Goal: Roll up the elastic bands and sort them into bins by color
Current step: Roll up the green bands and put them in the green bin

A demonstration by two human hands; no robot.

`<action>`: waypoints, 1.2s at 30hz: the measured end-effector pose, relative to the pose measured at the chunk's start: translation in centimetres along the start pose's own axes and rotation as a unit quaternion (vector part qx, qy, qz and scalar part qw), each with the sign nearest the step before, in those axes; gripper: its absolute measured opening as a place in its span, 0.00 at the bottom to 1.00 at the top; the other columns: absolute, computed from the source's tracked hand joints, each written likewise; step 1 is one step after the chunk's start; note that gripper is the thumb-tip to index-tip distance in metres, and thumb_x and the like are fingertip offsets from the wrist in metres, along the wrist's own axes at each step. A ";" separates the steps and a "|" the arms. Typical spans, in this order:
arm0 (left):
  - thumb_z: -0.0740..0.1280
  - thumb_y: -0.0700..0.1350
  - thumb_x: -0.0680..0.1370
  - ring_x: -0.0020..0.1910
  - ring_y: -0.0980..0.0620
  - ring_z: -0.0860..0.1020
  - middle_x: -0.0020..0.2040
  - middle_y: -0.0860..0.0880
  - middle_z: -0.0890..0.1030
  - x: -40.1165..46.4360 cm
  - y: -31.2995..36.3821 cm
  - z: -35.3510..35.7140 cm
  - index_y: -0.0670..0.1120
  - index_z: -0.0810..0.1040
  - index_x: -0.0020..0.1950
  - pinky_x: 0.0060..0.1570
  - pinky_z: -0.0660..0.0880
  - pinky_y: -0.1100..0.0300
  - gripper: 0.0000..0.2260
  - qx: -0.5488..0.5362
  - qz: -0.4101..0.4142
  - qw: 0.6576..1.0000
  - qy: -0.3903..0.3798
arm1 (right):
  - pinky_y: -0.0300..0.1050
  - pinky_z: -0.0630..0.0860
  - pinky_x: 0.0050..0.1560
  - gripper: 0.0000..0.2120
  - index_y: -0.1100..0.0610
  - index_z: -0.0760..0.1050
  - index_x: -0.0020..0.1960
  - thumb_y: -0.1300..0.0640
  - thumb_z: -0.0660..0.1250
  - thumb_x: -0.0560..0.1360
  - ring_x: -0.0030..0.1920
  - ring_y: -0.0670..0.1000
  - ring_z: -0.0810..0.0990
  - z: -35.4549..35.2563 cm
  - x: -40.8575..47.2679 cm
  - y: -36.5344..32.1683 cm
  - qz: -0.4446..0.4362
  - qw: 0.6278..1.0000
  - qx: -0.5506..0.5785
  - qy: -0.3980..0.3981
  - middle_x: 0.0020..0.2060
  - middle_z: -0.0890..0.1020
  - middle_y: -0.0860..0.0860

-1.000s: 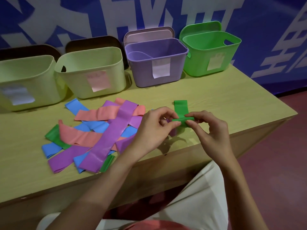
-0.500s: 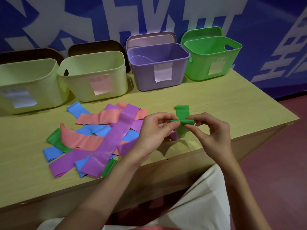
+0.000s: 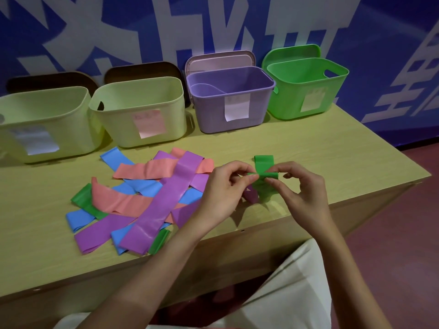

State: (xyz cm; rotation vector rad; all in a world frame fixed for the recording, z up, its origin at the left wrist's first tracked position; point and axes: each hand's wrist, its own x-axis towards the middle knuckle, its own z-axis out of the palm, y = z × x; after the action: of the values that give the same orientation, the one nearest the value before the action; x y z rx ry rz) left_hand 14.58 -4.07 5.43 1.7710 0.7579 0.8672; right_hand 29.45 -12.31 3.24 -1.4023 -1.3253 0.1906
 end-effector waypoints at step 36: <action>0.71 0.39 0.74 0.44 0.57 0.74 0.44 0.56 0.80 0.4 -0.3 1.6 0.47 0.82 0.49 0.47 0.73 0.59 0.06 0.122 0.108 0.986 0.034 | 0.41 0.77 0.43 0.08 0.55 0.79 0.47 0.55 0.73 0.70 0.39 0.47 0.80 -1.1 -0.6 1.6 0.010 1.000 0.018 0.019 0.40 0.83 0.45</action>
State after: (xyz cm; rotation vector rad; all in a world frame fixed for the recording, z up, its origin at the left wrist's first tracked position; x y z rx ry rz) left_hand 16.05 -4.43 4.87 2.0774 0.7514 1.0183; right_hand 30.97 -12.91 2.09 -1.3826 -1.2716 0.2006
